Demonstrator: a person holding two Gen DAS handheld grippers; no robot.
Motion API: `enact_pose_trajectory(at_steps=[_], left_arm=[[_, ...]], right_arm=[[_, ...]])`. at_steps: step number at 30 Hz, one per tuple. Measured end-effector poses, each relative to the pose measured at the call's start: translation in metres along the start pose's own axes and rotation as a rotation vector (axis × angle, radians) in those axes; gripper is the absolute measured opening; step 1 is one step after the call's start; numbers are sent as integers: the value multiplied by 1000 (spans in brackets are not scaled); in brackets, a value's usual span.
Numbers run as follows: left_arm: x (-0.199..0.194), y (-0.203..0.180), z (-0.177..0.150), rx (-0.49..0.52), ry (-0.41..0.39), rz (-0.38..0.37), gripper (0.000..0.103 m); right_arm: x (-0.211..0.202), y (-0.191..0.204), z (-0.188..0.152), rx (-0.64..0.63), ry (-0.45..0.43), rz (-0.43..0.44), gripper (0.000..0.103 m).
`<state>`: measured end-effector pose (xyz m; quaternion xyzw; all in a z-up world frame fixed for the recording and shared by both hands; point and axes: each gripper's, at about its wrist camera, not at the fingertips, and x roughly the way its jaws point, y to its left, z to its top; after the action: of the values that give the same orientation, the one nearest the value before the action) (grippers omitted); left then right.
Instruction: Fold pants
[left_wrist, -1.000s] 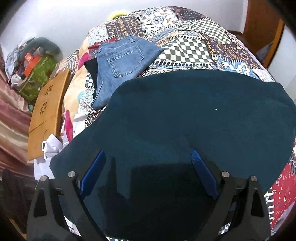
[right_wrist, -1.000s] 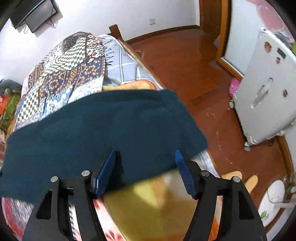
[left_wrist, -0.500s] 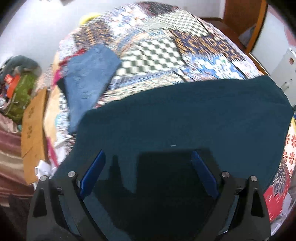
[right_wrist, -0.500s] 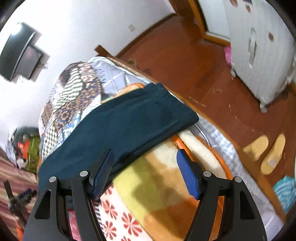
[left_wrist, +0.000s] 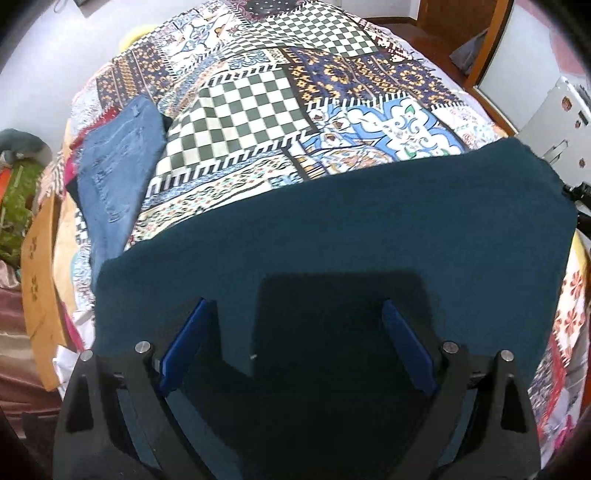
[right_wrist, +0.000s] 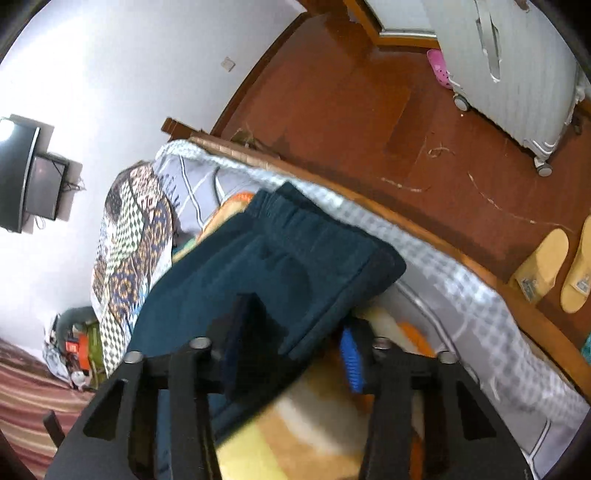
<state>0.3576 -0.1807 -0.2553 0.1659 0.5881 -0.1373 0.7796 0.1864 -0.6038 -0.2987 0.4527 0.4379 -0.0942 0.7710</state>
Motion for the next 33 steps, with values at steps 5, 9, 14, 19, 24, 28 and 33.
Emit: enact_pose_trajectory(at_steps=[5,9,14,19,24,28,33], left_arm=[[-9,-8,3,-21,-44,-23,95],[-35,-3,-3,-53,-126,-21,95],[-72,21,-16,-133,-228,-51,95],[-108,56,-40,-226,-349,-42,95],[-126,83,-69,-262,-412,-8,95],[-133,100,-90,-280,-438,1,95],[-134,117,-113,-291,-447,14,95]], right_arm=[[-16,23,5,-114,-65,-80,12],[-40,51,4,-227,-151,-130,11],[-81,105,-8,-377,-272,-119,11],[-106,158,-25,-492,-336,-56,11],[-123,207,-48,-588,-360,27,11],[-125,245,-74,-668,-356,79,11],[-109,284,-110,-756,-306,127,11]])
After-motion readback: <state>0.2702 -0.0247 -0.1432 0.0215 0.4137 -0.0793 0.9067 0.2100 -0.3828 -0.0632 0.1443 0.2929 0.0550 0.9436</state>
